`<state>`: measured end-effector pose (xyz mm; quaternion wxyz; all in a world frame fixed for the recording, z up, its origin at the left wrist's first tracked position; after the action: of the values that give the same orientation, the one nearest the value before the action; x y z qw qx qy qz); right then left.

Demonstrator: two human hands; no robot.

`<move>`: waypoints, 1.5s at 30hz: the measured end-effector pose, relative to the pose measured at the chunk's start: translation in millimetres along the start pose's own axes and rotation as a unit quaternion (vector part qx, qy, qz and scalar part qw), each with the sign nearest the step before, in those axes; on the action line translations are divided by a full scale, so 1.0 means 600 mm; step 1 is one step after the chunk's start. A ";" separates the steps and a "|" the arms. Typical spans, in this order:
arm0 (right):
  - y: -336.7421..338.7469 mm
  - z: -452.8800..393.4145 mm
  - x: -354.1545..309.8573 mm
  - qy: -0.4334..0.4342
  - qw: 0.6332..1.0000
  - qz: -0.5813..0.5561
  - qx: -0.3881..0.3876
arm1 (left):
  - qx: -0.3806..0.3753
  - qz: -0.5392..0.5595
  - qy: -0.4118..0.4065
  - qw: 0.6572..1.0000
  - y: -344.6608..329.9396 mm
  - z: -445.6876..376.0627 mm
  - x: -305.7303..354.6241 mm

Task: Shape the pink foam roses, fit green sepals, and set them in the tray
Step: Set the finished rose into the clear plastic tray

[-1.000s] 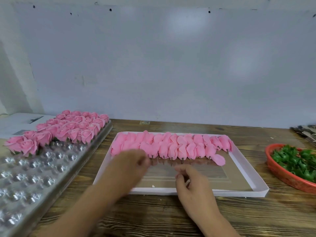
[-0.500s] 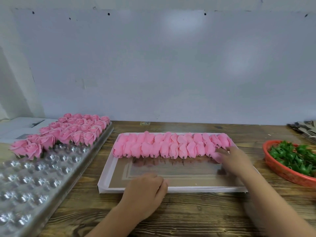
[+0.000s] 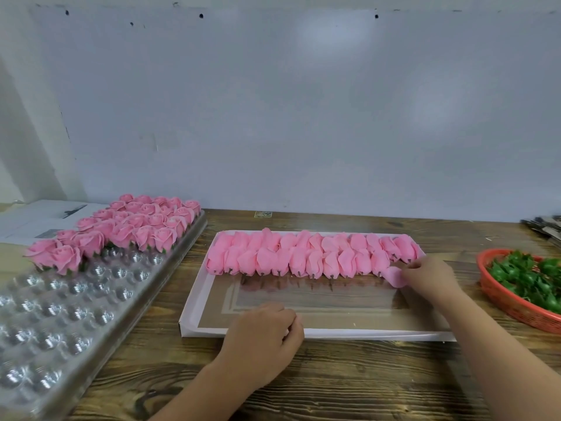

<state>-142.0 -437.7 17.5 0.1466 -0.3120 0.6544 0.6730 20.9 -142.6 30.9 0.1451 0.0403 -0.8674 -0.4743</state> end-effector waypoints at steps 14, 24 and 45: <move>0.009 0.010 -0.039 0.059 0.993 -0.047 0.088 | 0.016 0.012 -0.007 1.000 0.000 0.000 -0.001; 0.001 0.021 -0.044 0.050 0.990 -0.088 0.097 | 0.020 0.012 -0.007 1.000 0.000 -0.001 -0.002; -0.044 0.036 -0.072 0.029 0.999 0.000 0.027 | 0.014 0.007 0.002 1.000 0.002 0.001 -0.002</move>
<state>-98.1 -405.0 22.1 0.1363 -0.3272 0.6760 0.6461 22.3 -141.2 31.4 0.1497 0.0371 -0.8738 -0.4613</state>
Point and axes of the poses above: each hand's wrist, its own z-axis away from the middle knuckle, its own y-axis out of the back of the hand, x = y × z, the point moved 9 cm from there along -z, towards the middle knuckle, and after that the axes turned 7 degrees about x, right-handed, at the moved point
